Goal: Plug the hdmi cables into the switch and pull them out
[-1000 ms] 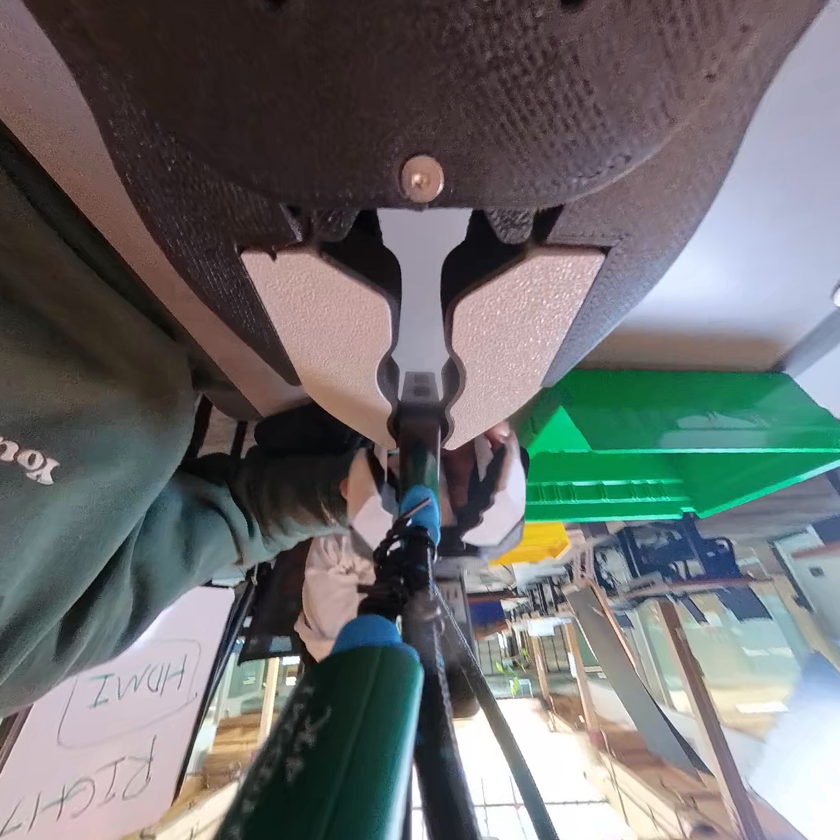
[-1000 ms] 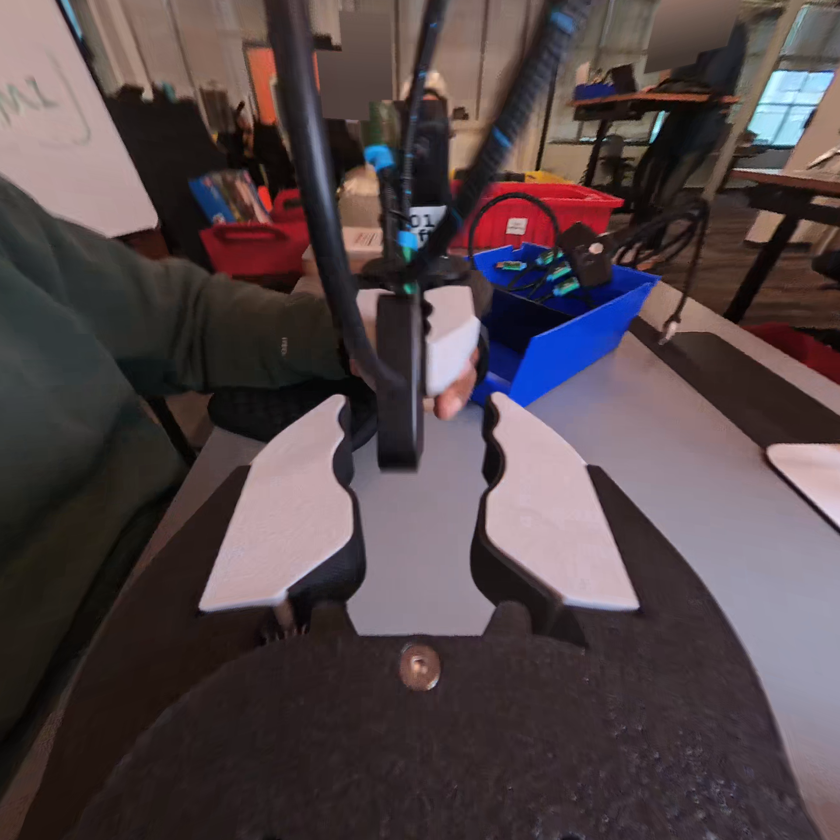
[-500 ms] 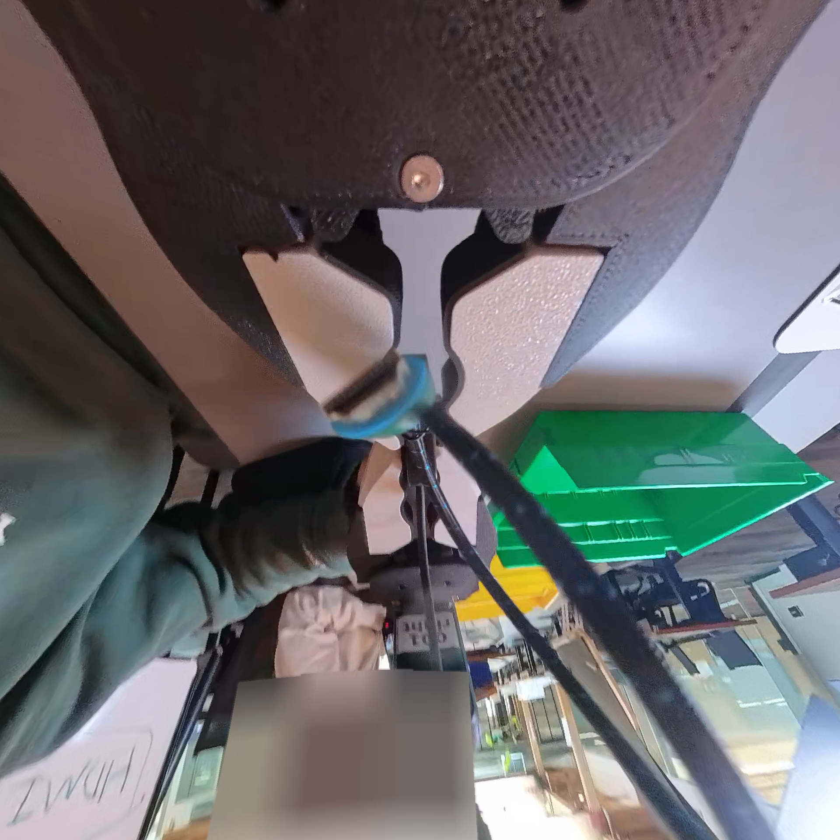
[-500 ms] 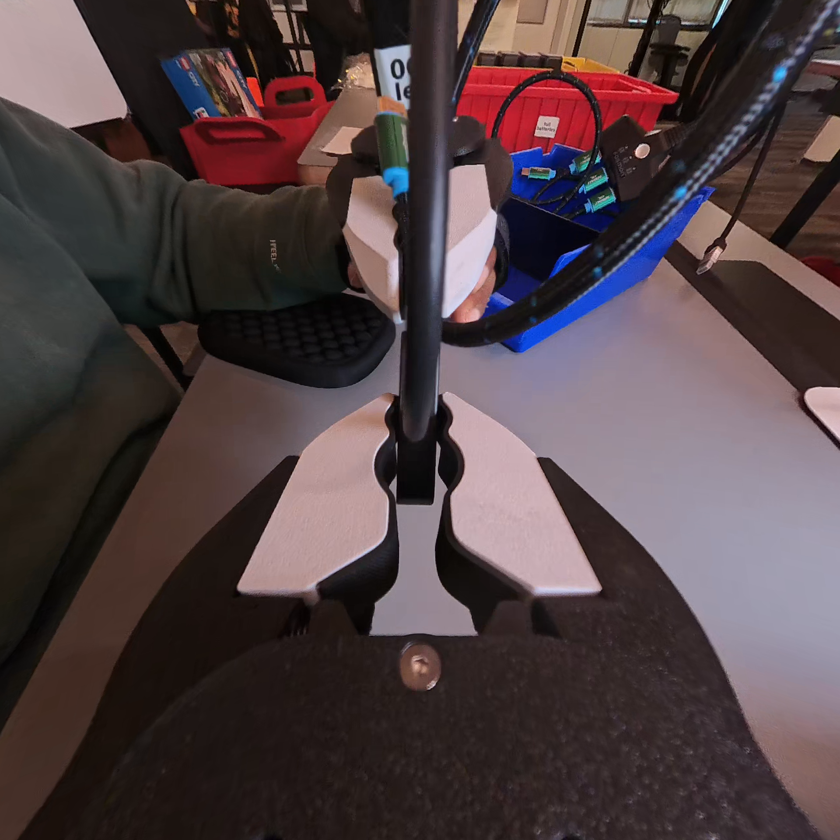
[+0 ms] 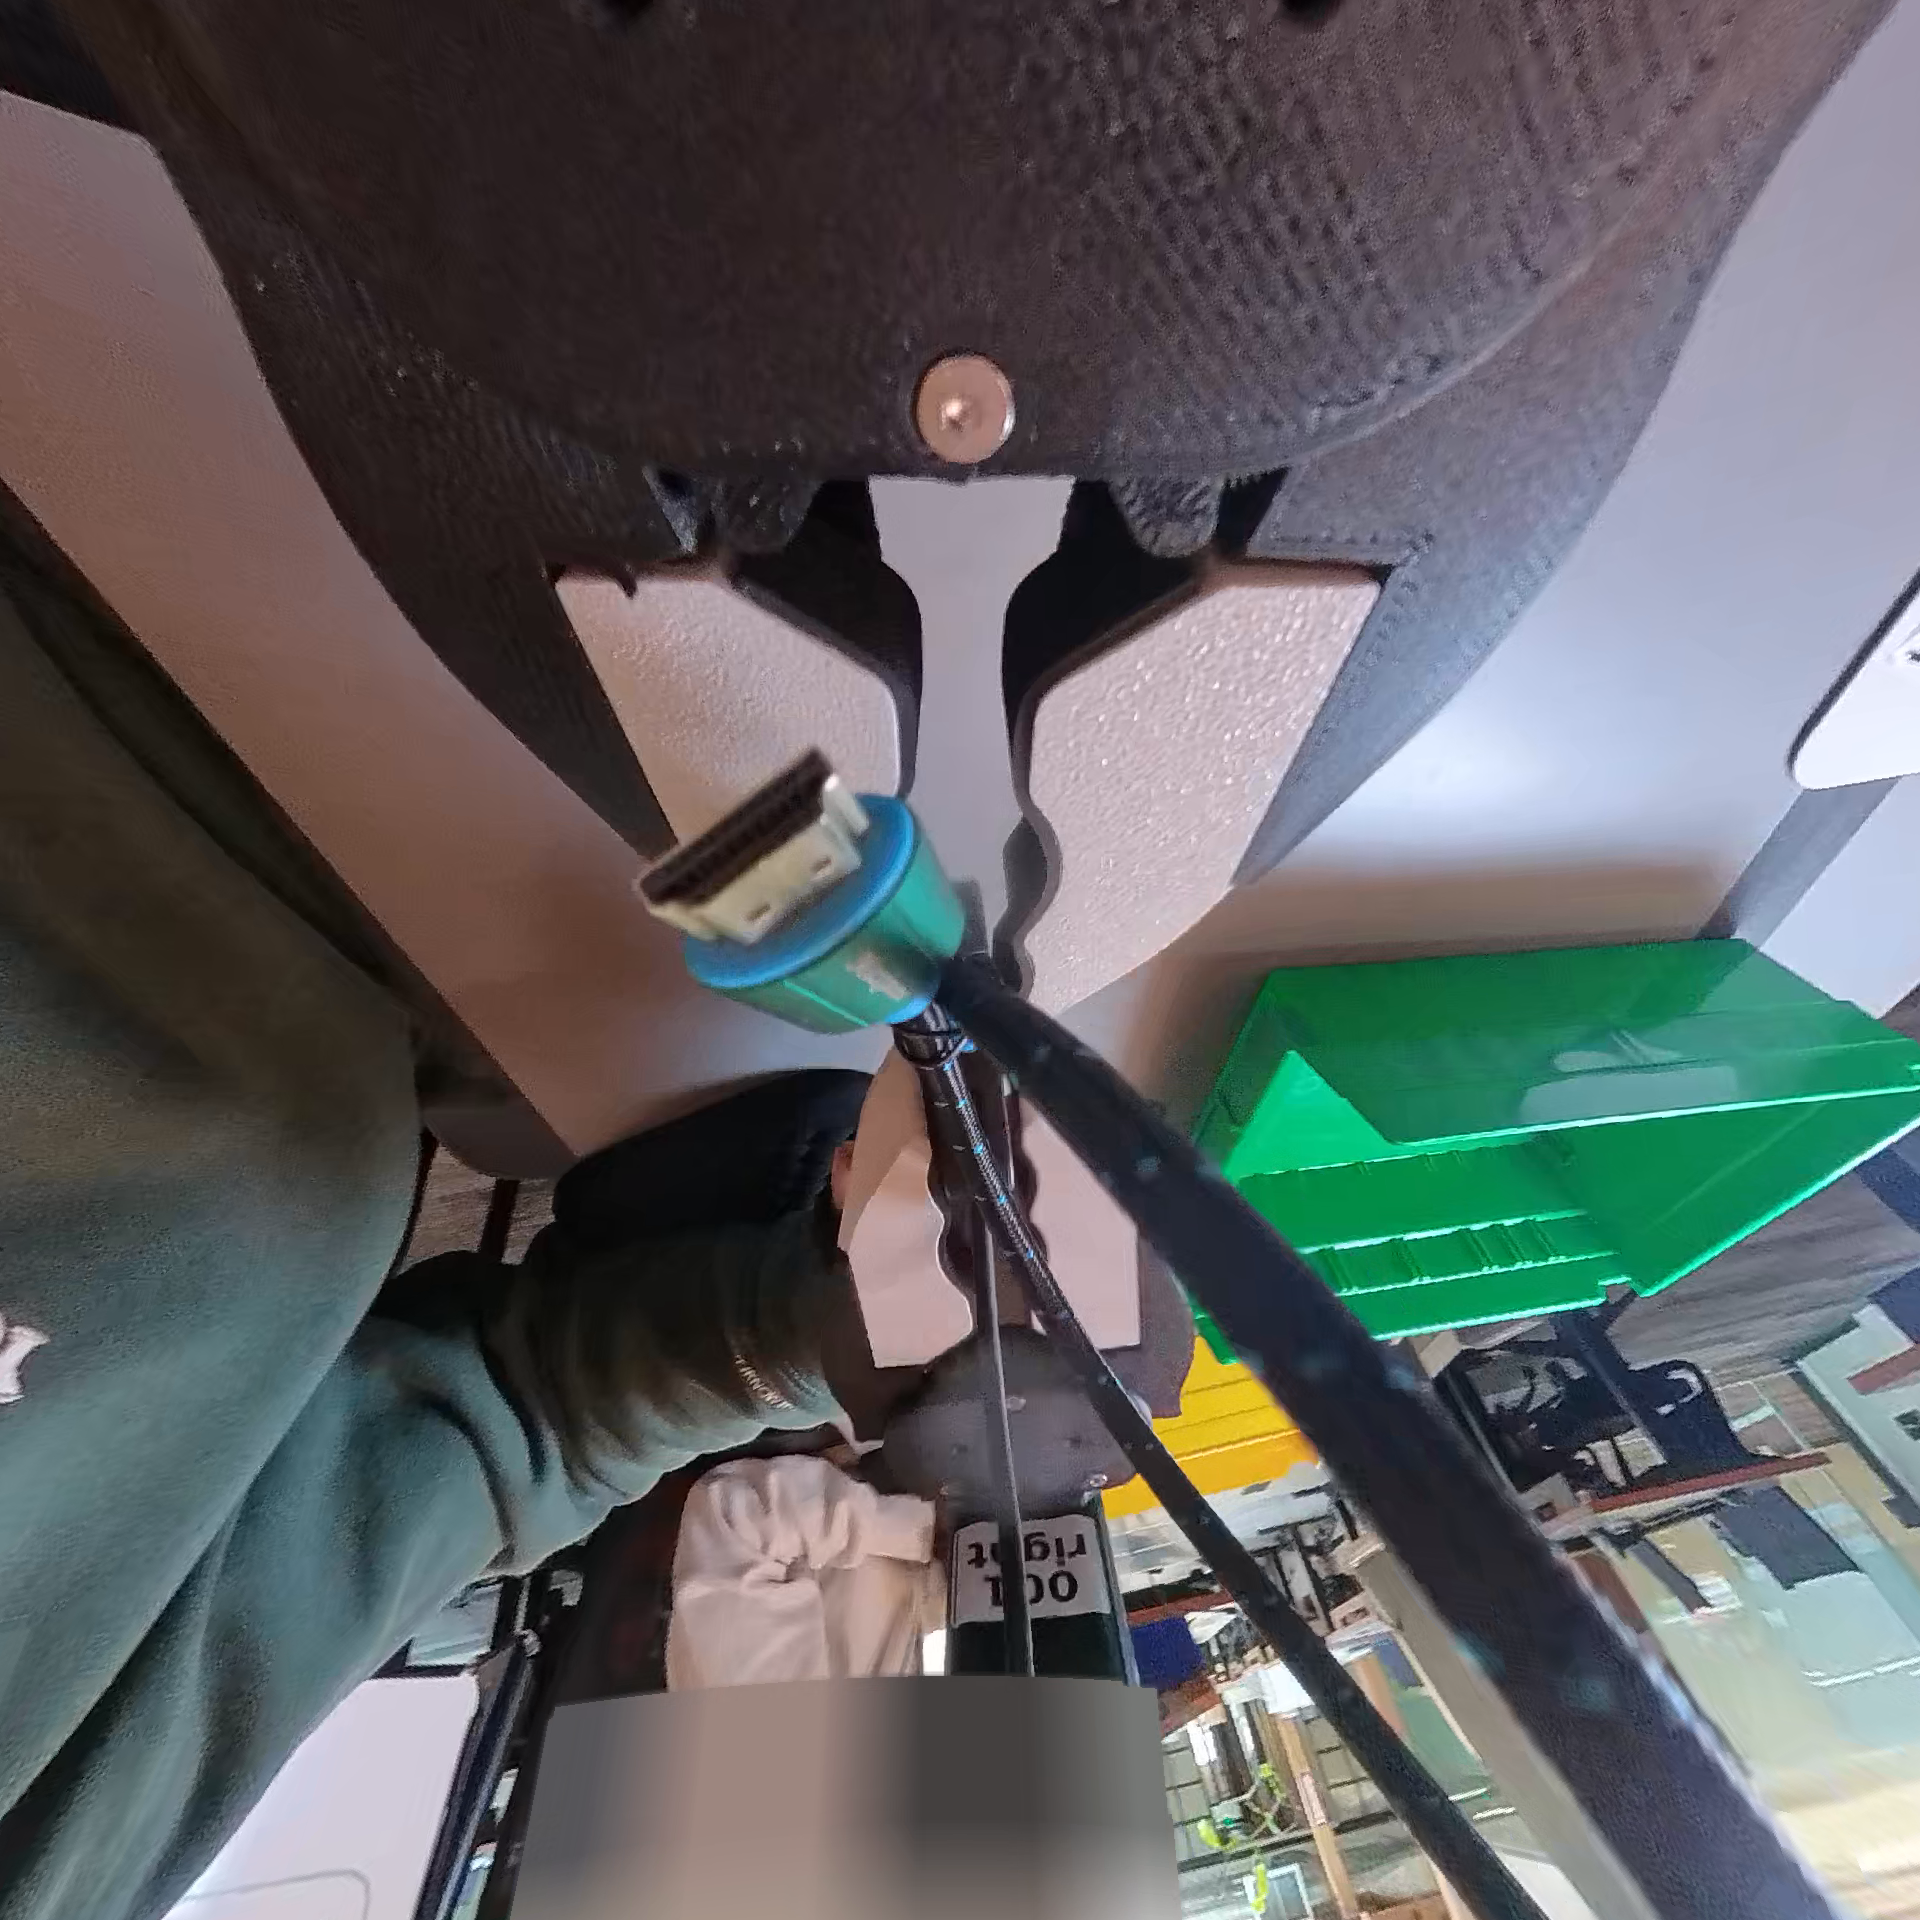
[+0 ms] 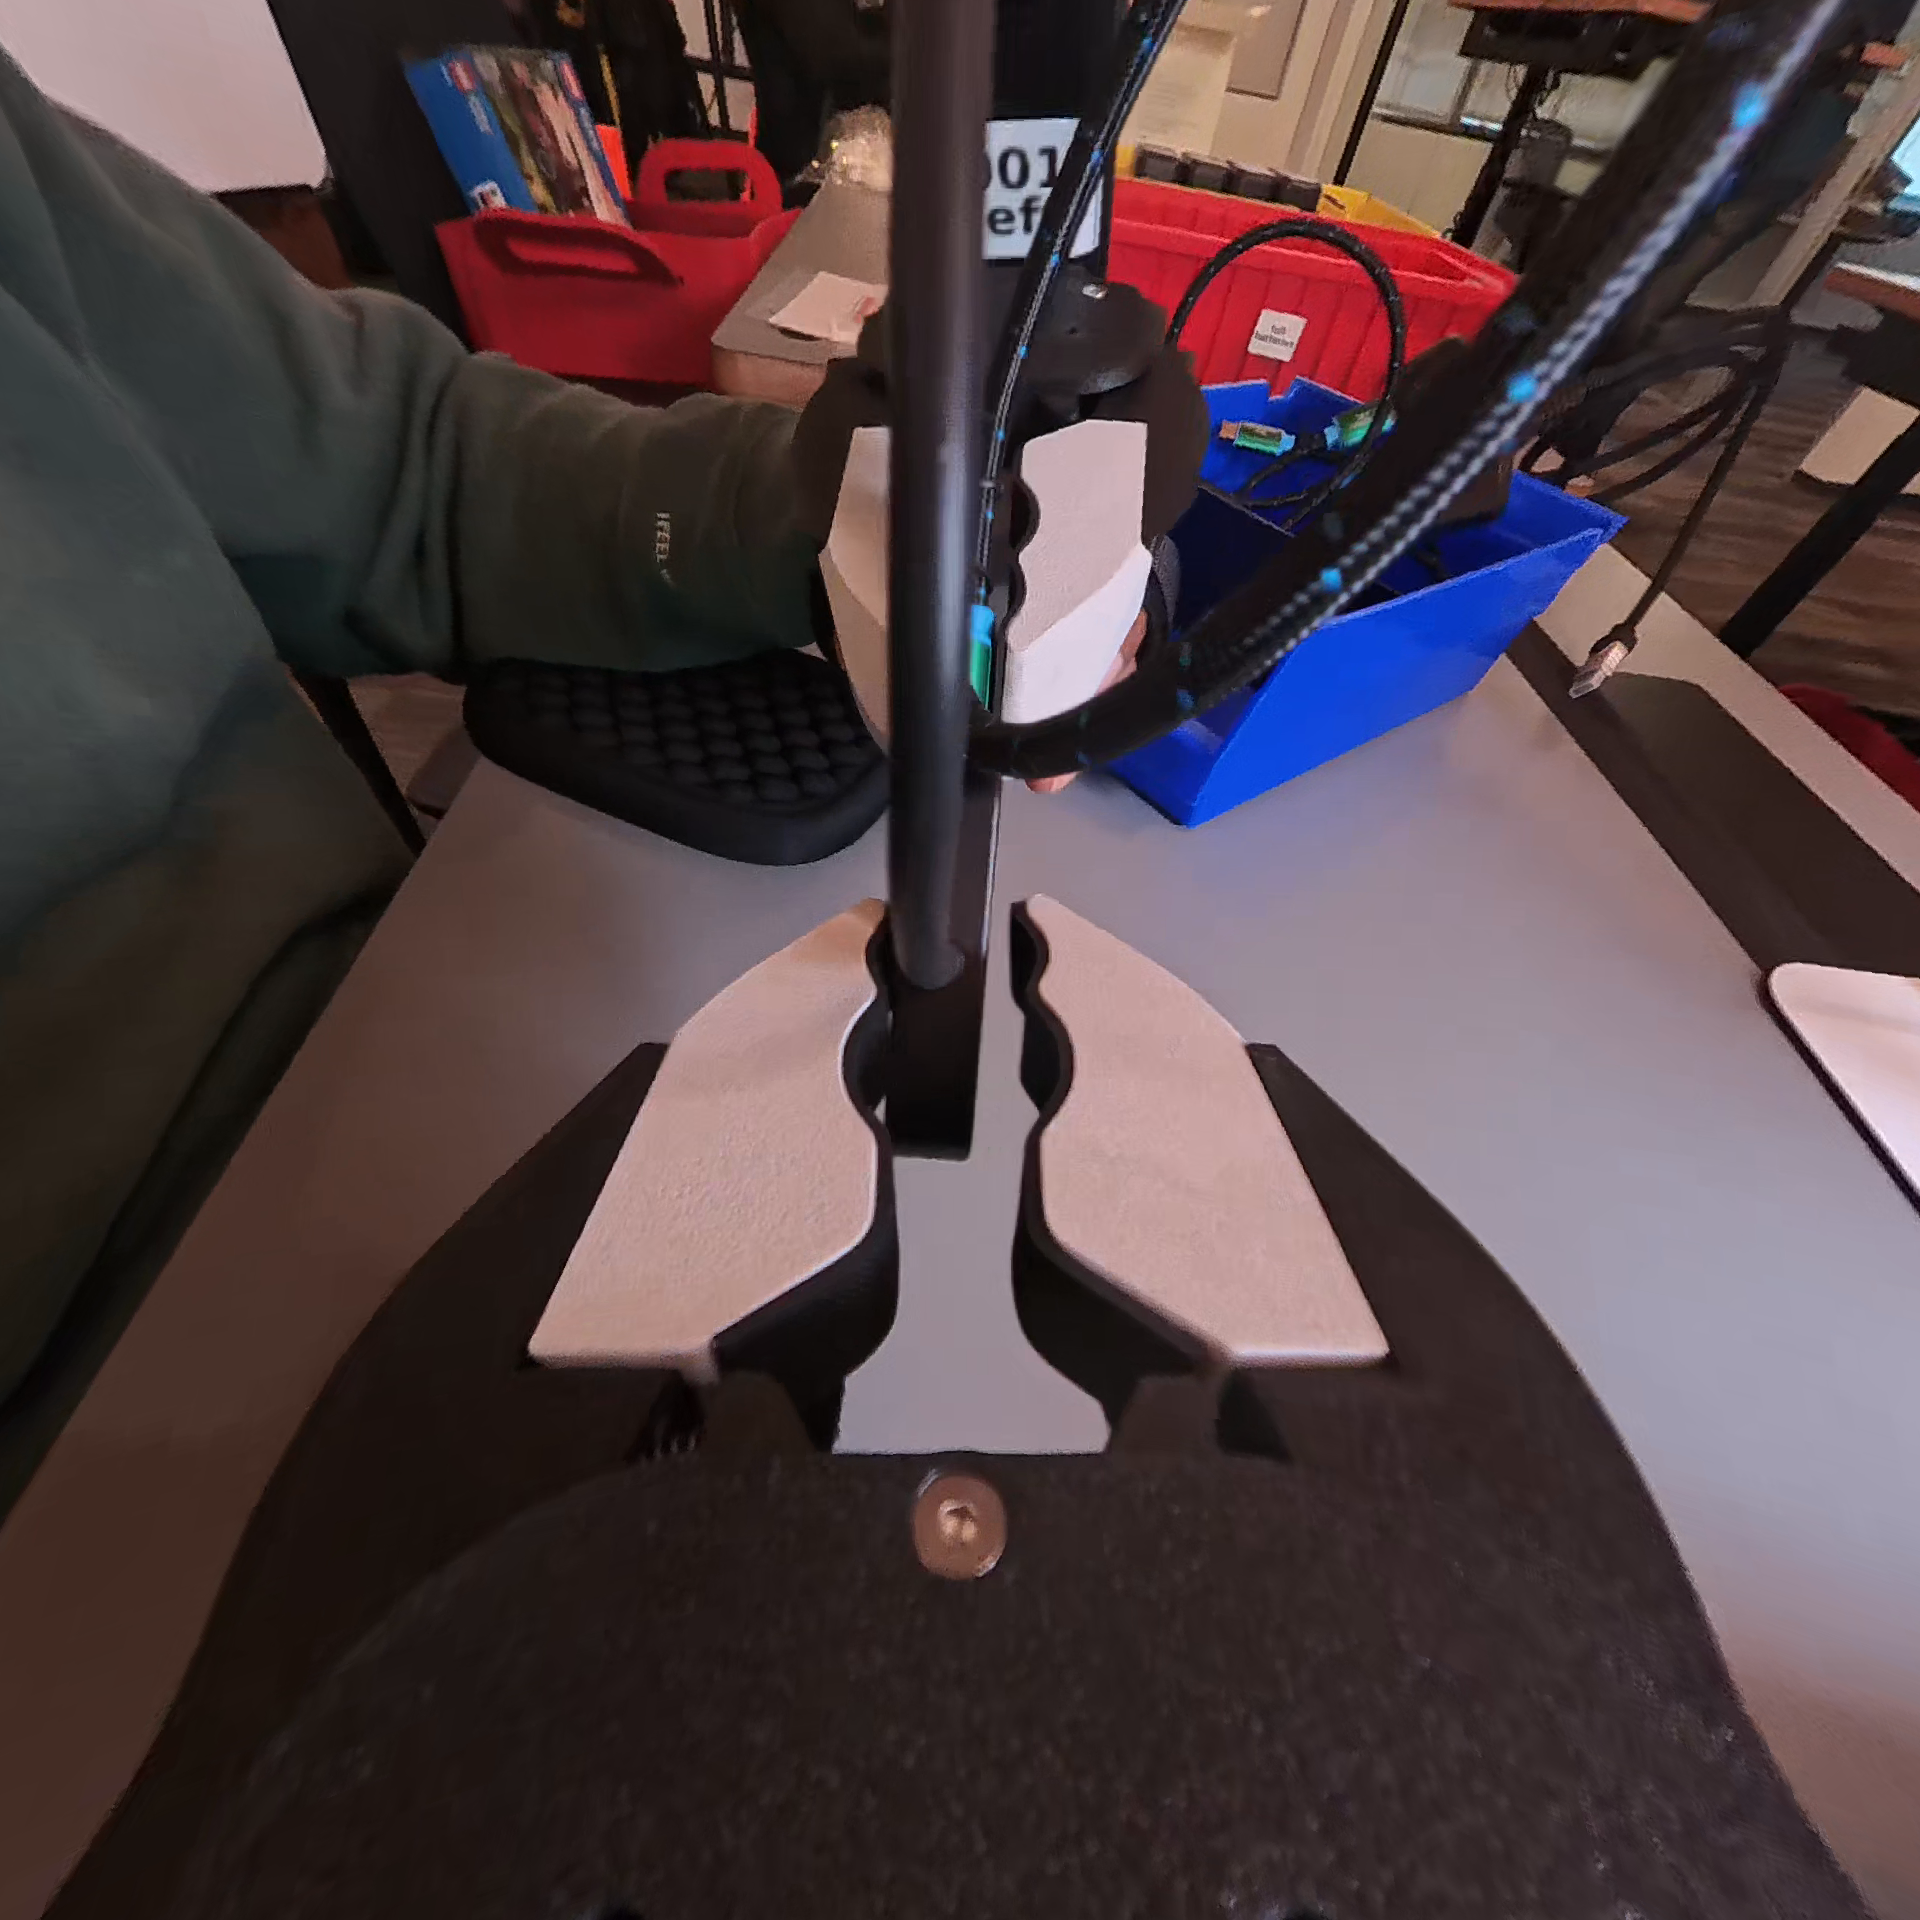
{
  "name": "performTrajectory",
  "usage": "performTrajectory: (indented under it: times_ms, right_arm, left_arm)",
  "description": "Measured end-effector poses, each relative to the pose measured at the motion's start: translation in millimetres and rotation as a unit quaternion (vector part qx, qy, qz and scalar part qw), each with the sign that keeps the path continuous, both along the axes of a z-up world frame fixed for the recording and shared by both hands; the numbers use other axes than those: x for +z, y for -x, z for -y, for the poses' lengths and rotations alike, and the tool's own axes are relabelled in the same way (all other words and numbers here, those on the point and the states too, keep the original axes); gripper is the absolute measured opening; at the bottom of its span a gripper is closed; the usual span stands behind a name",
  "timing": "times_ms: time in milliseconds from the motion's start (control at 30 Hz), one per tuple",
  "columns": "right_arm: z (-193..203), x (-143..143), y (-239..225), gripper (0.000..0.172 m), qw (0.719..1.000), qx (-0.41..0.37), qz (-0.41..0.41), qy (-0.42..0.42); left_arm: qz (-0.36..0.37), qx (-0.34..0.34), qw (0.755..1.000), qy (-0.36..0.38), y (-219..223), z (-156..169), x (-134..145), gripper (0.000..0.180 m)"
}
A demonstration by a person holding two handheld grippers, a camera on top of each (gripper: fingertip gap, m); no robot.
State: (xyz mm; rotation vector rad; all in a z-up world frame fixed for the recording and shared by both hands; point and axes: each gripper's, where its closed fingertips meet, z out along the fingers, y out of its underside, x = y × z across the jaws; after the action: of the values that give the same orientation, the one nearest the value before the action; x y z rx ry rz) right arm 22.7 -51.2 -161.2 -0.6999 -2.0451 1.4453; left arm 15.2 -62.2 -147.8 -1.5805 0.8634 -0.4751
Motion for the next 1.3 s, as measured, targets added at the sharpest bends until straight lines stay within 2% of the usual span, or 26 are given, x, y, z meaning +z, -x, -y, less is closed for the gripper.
performTrajectory:
  times_ms: [100, 133, 200, 233, 467, 667, 700, 733, 767, 800, 833, 867, 933, 1133, 1200, 1300]
  right_arm:
    - [6, -8, 0, 0.032, 1.0, 0.007, 0.005, -0.029]
    - [9, -12, 0, 0.031, 0.999, 0.009, 0.009, -0.04]
    - [16, -17, 1, 0.017, 0.998, 0.011, 0.0, -0.063]
    - [15, -19, 3, 0.015, 0.997, 0.002, -0.005, -0.073]
    - [12, -21, 9, 0.013, 0.997, -0.026, -0.004, -0.076]
    - [11, -18, 11, 0.013, 0.997, -0.026, -0.011, -0.075]
    - [-2, -36, 12, 0.012, 0.99, -0.046, 0.011, -0.13]
    - [-20, -64, 11, 0.014, 0.98, -0.068, 0.038, -0.182]
    - [-23, -75, 6, 0.013, 0.986, -0.066, 0.051, -0.144]
    - [-17, -60, 4, 0.013, 0.994, -0.06, 0.036, -0.08]
    - [-14, -35, 6, 0.013, 0.996, -0.066, 0.0, -0.058]
    - [-12, -16, 10, 0.013, 0.996, -0.067, -0.023, -0.056]
    - [-11, -3, 17, 0.014, 0.995, -0.065, -0.031, -0.067]
    - [-29, -22, 14, 0.013, 0.994, -0.087, 0.002, -0.066]
    - [-38, -20, 13, 0.014, 0.993, -0.098, 0.005, -0.062]
    - [-58, -11, 10, 0.014, 0.991, -0.125, -0.003, -0.049]
  left_arm:
    - [0.0, -0.019, 1.0, 0.007, -6, 2, -4, 0.012]
    - [0.001, -0.022, 1.0, 0.005, -9, 2, -4, 0.012]
    - [-0.001, -0.025, 1.0, 0.005, -13, 1, -6, 0.012]
    - [-0.004, -0.023, 1.0, 0.004, -13, 1, -7, 0.011]
    - [-0.059, -0.001, 0.998, -0.013, -9, -1, -8, 0.011]
    - [-0.077, 0.006, 0.997, -0.025, -8, 1, -1, 0.011]
    - [-0.026, 0.007, 0.998, -0.06, -4, 6, 22, 0.012]
    - [0.08, -0.007, 0.99, -0.116, 9, 27, 76, 0.011]
    - [0.104, -0.002, 0.979, -0.174, 25, 51, 115, 0.011]
    - [0.052, 0.026, 0.976, -0.209, 32, 66, 127, 0.012]
    - [0.017, 0.043, 0.976, -0.215, 34, 73, 127, 0.012]
    - [0.009, 0.055, 0.974, -0.219, 34, 76, 126, 0.012]
    - [0.017, 0.077, 0.978, -0.193, 42, 67, 117, 0.012]
    - [0.024, 0.129, 0.985, -0.109, 64, 34, 84, 0.011]
    - [-0.017, 0.176, 0.982, -0.061, 73, 14, 57, 0.011]
    - [-0.12, 0.228, 0.966, 0.025, 83, -9, 2, 0.012]
